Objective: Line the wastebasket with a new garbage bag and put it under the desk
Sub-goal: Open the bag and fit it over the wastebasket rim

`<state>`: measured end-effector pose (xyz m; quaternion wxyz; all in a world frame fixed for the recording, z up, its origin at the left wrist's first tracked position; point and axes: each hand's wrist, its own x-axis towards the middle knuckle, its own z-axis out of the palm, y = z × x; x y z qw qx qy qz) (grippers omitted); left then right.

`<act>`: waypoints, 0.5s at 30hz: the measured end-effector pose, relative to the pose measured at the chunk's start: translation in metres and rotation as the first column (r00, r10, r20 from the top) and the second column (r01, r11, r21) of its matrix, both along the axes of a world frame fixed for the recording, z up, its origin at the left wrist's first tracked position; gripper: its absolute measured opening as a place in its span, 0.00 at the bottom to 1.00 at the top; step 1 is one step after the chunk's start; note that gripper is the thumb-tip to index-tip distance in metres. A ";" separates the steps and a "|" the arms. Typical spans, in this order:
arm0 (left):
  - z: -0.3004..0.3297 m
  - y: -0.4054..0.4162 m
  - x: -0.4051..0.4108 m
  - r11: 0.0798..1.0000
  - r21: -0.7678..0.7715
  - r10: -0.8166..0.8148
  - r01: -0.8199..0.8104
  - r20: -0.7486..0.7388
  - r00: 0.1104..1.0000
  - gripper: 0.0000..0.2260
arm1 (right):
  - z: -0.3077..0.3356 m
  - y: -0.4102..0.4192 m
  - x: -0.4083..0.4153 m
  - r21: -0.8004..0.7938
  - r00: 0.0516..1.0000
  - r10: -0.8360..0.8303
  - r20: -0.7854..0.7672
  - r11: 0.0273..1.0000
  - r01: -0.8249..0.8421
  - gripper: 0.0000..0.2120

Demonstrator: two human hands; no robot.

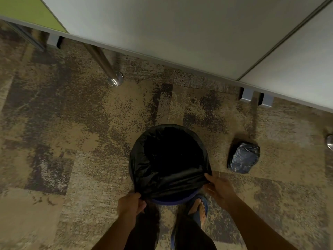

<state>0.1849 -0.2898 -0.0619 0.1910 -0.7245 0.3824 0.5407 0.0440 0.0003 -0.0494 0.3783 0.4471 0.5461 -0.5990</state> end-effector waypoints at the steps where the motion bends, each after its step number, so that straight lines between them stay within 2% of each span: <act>1: 0.002 0.002 0.000 0.999 0.039 0.023 -0.023 -0.015 1.000 0.06 | -0.002 0.001 0.003 -0.006 1.000 0.003 0.001 1.000 -0.003 0.09; 4: 0.011 0.014 -0.004 0.971 0.213 0.123 -0.106 -0.070 0.990 0.06 | -0.004 -0.001 0.012 -0.001 1.000 -0.008 0.005 1.000 0.008 0.14; 6: 0.014 0.022 -0.008 0.957 0.261 0.153 -0.127 -0.082 0.985 0.06 | -0.003 -0.004 0.016 -0.002 1.000 0.013 -0.016 1.000 -0.013 0.13; 11: 0.006 0.034 -0.013 0.967 0.216 0.154 -0.135 -0.070 0.986 0.10 | -0.001 -0.007 0.022 -0.025 0.996 -0.026 -0.088 0.999 0.024 0.14; 15: 0.002 0.043 -0.009 0.981 0.112 0.168 -0.159 -0.078 0.983 0.23 | -0.007 -0.003 0.026 0.047 0.993 0.034 -0.115 0.998 -0.028 0.16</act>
